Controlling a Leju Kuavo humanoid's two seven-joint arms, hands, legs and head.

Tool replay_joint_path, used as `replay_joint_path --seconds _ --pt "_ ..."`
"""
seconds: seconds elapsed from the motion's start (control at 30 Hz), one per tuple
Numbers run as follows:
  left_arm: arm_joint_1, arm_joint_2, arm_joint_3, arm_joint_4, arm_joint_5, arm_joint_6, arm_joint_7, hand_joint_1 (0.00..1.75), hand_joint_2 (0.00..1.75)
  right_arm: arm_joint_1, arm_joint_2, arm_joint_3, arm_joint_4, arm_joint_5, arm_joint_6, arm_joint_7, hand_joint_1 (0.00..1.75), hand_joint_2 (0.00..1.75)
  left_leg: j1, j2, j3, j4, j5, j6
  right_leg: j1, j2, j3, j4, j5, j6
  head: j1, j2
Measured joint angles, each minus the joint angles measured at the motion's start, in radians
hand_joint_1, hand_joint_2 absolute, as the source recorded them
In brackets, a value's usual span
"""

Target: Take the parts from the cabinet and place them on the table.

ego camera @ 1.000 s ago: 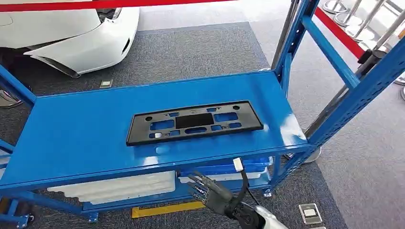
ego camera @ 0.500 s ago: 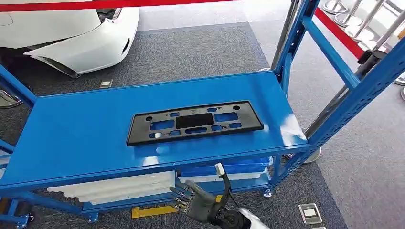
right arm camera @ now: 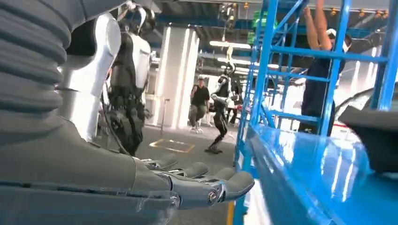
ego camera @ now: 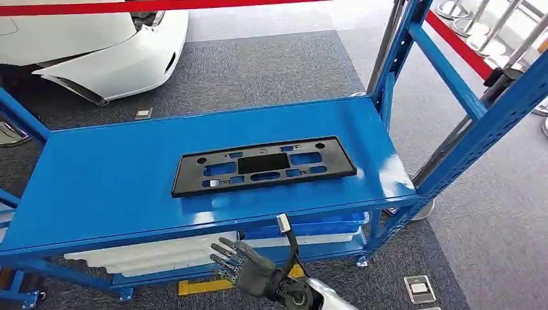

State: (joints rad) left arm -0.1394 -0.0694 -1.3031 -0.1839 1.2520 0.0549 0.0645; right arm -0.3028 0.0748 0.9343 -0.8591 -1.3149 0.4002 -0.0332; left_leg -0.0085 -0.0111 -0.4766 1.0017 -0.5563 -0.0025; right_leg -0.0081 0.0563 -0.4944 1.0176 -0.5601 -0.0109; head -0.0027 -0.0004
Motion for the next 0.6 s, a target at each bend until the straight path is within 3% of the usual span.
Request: replay_joint_path --seconds 0.27,0.6 --pt "0.000 0.000 -0.001 0.000 -0.006 0.000 -0.002 0.00 1.75 -0.035 -0.002 0.005 -0.032 0.226 -0.027 -0.093 0.00 1.75 0.000 0.000 0.000 0.001 0.000 0.000 0.000 0.000 0.000 0.000 0.000 0.000 0.000 0.000" --pt "0.000 0.000 -0.002 0.000 -0.007 0.001 -0.003 0.00 1.75 -0.062 -0.037 -0.011 -0.181 0.470 -0.135 -0.122 0.00 1.75 0.000 0.000 0.000 0.001 0.000 0.000 0.000 0.000 0.000 0.000 0.000 0.000 0.000 0.000"
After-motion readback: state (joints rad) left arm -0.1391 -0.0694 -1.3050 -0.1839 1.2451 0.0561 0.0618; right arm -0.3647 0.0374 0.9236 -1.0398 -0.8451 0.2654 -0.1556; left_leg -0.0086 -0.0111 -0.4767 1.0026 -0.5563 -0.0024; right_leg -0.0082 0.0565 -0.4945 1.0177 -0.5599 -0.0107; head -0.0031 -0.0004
